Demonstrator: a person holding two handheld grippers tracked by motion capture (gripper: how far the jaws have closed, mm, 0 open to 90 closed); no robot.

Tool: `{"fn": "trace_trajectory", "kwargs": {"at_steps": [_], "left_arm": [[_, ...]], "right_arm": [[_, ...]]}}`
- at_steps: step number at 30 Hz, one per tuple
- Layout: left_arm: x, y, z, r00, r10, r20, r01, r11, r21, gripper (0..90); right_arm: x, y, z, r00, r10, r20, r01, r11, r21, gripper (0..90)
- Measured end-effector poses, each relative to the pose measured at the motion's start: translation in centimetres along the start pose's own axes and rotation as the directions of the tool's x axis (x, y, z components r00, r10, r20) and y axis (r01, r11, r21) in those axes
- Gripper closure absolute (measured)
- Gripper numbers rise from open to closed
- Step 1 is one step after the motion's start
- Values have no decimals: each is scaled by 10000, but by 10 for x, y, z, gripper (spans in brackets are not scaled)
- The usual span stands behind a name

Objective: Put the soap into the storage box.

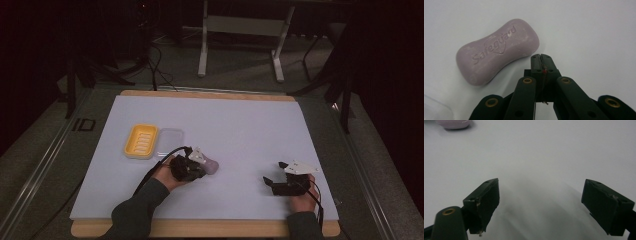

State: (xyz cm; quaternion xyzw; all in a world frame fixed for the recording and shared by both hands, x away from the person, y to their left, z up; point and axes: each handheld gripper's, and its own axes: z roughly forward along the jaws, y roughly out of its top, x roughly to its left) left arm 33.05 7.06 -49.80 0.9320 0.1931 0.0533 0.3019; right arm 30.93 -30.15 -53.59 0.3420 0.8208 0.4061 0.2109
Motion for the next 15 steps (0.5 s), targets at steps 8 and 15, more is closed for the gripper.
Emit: {"fn": "trace_trajectory", "kwargs": {"at_steps": [8, 15], "left_arm": [[-3, 4, 12, 9996, 262, 132, -265, 9994, 217, 900], [-5, 7, 19, 9989, 435, 189, -443, 9979, 469, 900]], "right_arm": [[0, 0, 0, 10000, -29, 8, 29, 10000, 33, 145], [0, 0, 1, 10000, -56, 0, 56, 10000, 46, 145]]}}
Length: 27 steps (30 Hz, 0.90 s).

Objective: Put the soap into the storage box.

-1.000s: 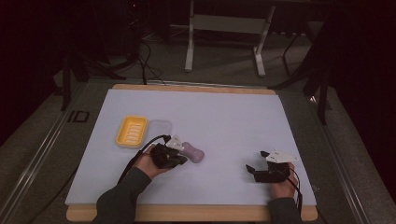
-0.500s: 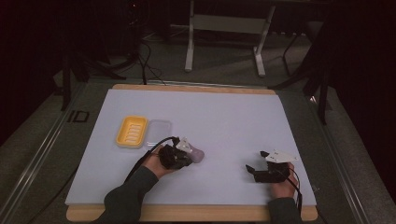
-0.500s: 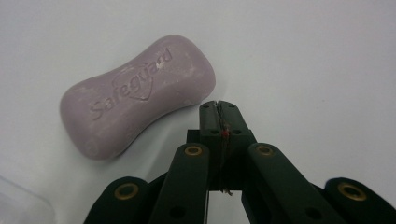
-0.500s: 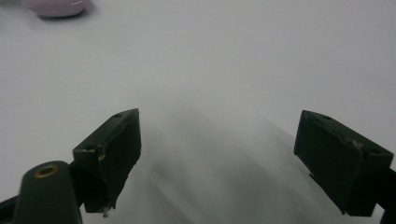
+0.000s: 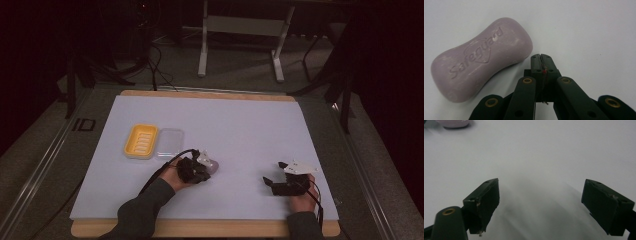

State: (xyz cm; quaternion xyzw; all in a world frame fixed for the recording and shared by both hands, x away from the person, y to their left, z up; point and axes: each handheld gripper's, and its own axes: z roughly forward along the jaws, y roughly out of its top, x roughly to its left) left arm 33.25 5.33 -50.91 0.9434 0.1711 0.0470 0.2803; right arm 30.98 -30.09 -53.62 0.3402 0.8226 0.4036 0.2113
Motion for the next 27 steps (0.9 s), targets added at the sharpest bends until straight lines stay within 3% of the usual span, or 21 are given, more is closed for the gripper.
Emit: {"fn": "trace_trajectory", "kwargs": {"at_steps": [9, 21, 27], "left_arm": [[-4, 5, 9, 9999, 142, -69, -141, 9995, 266, 900], [0, 12, 14, 9997, -71, -251, 74, 9999, 132, 900], [5, 17, 19, 9981, -422, -458, 419, 9991, -90, 876]], "right_arm": [[0, 0, 0, 10000, -19, -18, 19, 10000, 20, 145], [0, 0, 0, 10000, -31, -16, 31, 10000, 40, 145], [0, 0, 1, 10000, -36, -18, 36, 10000, 49, 145]]}}
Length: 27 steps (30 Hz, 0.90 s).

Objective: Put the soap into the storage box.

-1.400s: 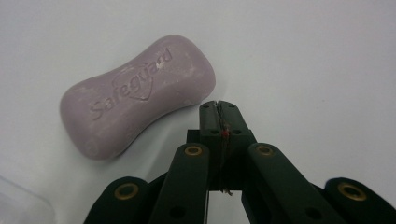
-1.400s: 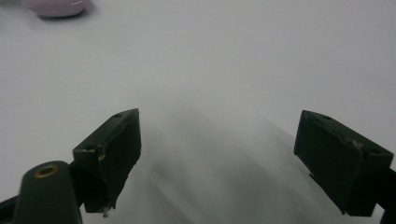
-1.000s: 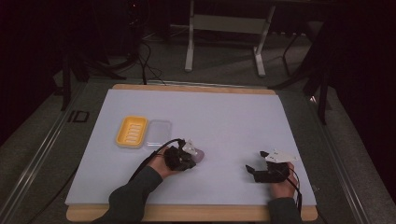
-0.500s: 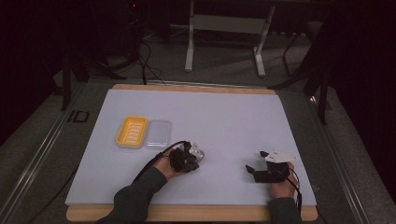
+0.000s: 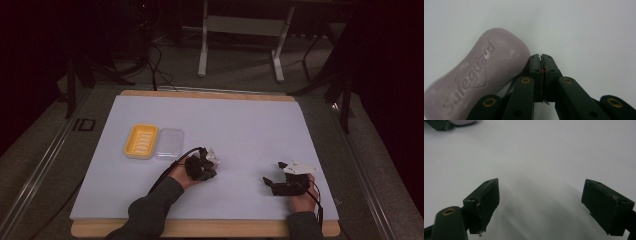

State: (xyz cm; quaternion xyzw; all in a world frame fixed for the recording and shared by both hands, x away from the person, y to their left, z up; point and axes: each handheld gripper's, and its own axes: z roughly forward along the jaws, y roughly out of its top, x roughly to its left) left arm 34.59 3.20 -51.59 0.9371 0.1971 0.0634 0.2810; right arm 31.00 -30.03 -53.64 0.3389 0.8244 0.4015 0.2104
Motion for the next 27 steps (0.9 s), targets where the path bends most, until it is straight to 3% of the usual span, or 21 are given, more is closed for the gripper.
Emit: {"fn": "trace_trajectory", "kwargs": {"at_steps": [5, 11, 14, 17, 24, 27], "left_arm": [[5, 6, 3, 9992, -112, -387, 116, 9999, 94, 857], [11, 12, 1, 9989, -244, -401, 248, 9996, 92, 838], [11, 14, -7, 9996, -166, -220, 164, 9998, -85, 810], [12, 16, -17, 9994, -87, -349, 82, 9999, -145, 763], [26, 19, -37, 9983, -338, -477, 328, 9992, -228, 646], [33, 21, -42, 9986, -445, -284, 440, 9989, -178, 586]], "right_arm": [[0, 0, 0, 10000, -30, 1, 30, 10000, 31, 145], [0, 0, 0, 10000, -27, -4, 27, 10000, 51, 145], [0, 0, 0, 10000, -18, -9, 18, 10000, 53, 145], [0, 0, 0, 10000, -10, -16, 10, 10000, 67, 145], [0, 0, 1, 10000, -26, 6, 26, 10000, 72, 145], [0, 0, 1, 10000, -30, -5, 30, 10000, 94, 145]]}}
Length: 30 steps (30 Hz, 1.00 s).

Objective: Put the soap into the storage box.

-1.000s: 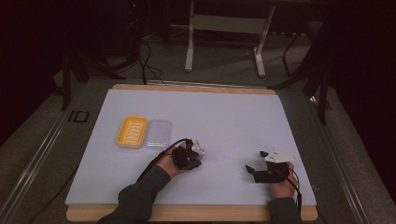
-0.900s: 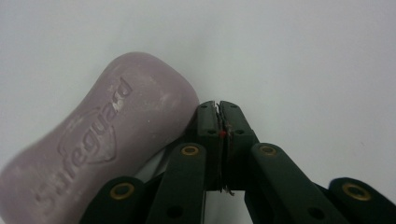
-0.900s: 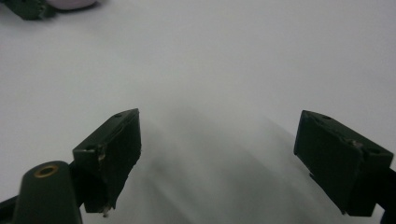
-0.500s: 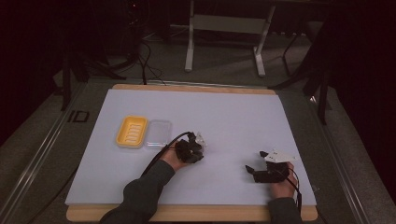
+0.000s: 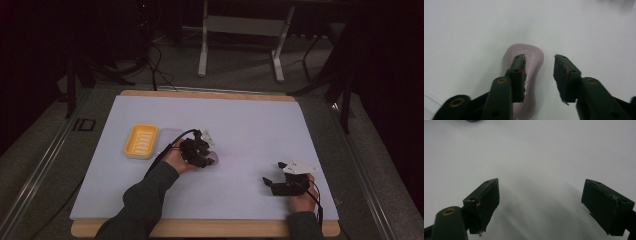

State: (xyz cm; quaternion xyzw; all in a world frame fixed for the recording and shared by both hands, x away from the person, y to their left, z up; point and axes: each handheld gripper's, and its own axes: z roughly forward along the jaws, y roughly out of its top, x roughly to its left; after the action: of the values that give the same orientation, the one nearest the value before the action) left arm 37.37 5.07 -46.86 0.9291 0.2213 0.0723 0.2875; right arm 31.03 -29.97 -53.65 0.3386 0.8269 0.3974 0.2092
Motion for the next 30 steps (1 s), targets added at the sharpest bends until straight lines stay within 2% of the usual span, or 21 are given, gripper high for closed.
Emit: {"fn": "trace_trajectory", "kwargs": {"at_steps": [4, 6, 8, 10, 12, 16, 26, 30], "left_arm": [[10, 3, -1, 9999, -86, 124, 83, 9998, 206, 481], [14, 3, 1, 10000, -11, 23, 11, 9993, 363, 432], [18, 3, 4, 9999, 24, 136, -32, 9984, 558, 376], [21, 1, 10, 9994, -112, 334, 87, 9971, 760, 346], [24, -1, 16, 9994, -116, 316, 82, 9943, 1058, 323], [28, -3, 24, 9986, -236, 481, 173, 9915, 1288, 315], [28, -5, 38, 9970, -26, 779, -105, 9860, 1664, 309], [27, -5, 41, 9968, 67, 796, -219, 9813, 1912, 359]], "right_arm": [[0, 0, 0, 10000, 0, -14, 0, 10000, 37, 145], [0, 0, 0, 10000, -3, -15, 3, 10000, 40, 145], [0, 0, 0, 10000, -18, -17, 18, 10000, 43, 145], [0, 0, 0, 10000, -19, -27, 19, 10000, 43, 145], [0, 0, 1, 10000, -17, -38, 17, 10000, 57, 145], [0, 0, 1, 10000, -81, -25, 81, 9999, 111, 145], [1, 1, 2, 9999, -126, -40, 127, 9997, 191, 145], [1, 1, 2, 9999, -126, -27, 127, 9997, 217, 145]]}}
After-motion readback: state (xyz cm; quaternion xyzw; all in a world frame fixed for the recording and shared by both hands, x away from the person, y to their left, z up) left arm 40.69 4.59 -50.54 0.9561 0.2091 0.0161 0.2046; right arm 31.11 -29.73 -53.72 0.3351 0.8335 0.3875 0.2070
